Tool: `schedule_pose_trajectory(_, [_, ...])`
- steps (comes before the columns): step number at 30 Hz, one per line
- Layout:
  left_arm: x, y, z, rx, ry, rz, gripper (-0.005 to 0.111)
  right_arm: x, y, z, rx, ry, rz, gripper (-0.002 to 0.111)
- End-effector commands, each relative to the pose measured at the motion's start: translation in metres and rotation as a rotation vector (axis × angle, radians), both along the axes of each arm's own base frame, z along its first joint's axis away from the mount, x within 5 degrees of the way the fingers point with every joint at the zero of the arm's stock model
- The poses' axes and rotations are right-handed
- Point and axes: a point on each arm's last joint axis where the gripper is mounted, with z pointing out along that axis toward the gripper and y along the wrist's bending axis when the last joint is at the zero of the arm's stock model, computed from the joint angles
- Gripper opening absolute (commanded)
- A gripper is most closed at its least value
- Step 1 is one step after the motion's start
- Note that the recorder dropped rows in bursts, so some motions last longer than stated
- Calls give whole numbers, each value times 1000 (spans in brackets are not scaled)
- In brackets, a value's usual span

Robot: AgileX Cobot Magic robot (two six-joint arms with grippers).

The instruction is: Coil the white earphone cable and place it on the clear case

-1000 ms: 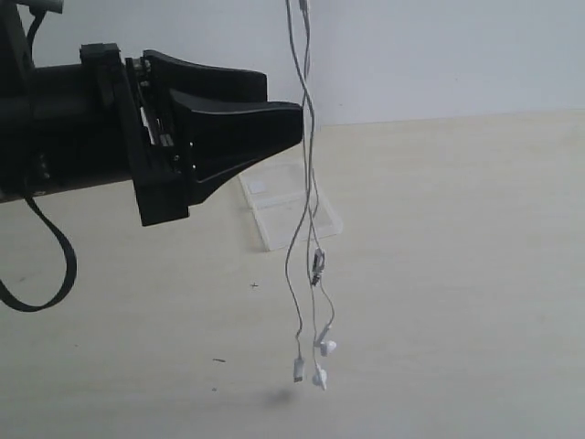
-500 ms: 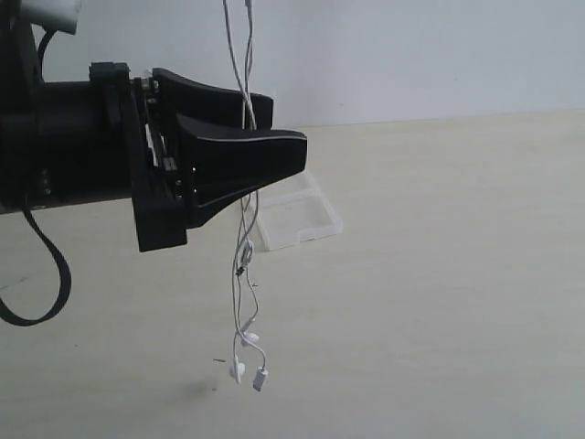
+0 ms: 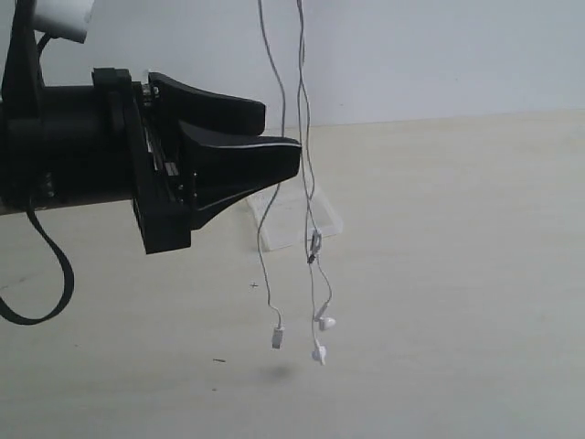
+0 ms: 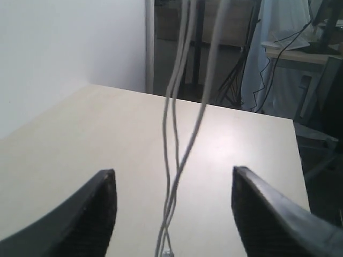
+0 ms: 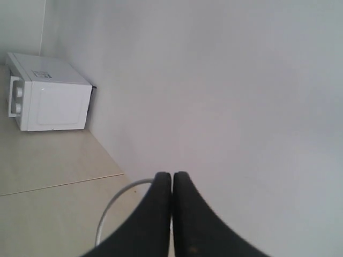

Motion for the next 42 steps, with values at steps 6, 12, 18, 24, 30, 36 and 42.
schedule_pose_trajectory(6, [1, 1, 7, -37, -23, 28, 61, 1, 4, 3, 55, 13, 30, 0])
schedule_pose_trajectory(12, [2, 1, 8, -53, -17, 38, 61, 0, 4, 5, 78, 16, 43, 0])
schedule_pose_trajectory(18, [2, 1, 7, -52, -16, 38, 61, -2, 5, 6, 88, 16, 64, 0])
schedule_pose_trajectory(24, [3, 1, 7, -50, -15, 42, 51, -2, 5, 5, 86, 15, 64, 0])
schedule_pose_trajectory(30, [6, 3, 4, -16, -7, 83, 37, -3, 4, 7, 80, 5, 62, 0])
schedule_pose_trajectory(36, [7, 4, 3, -7, -4, 96, 43, -8, 1, 14, 90, -16, 65, 0])
schedule_pose_trajectory(42, [7, 4, 3, 4, -26, 93, 30, -8, 1, 14, 87, -9, 69, 0])
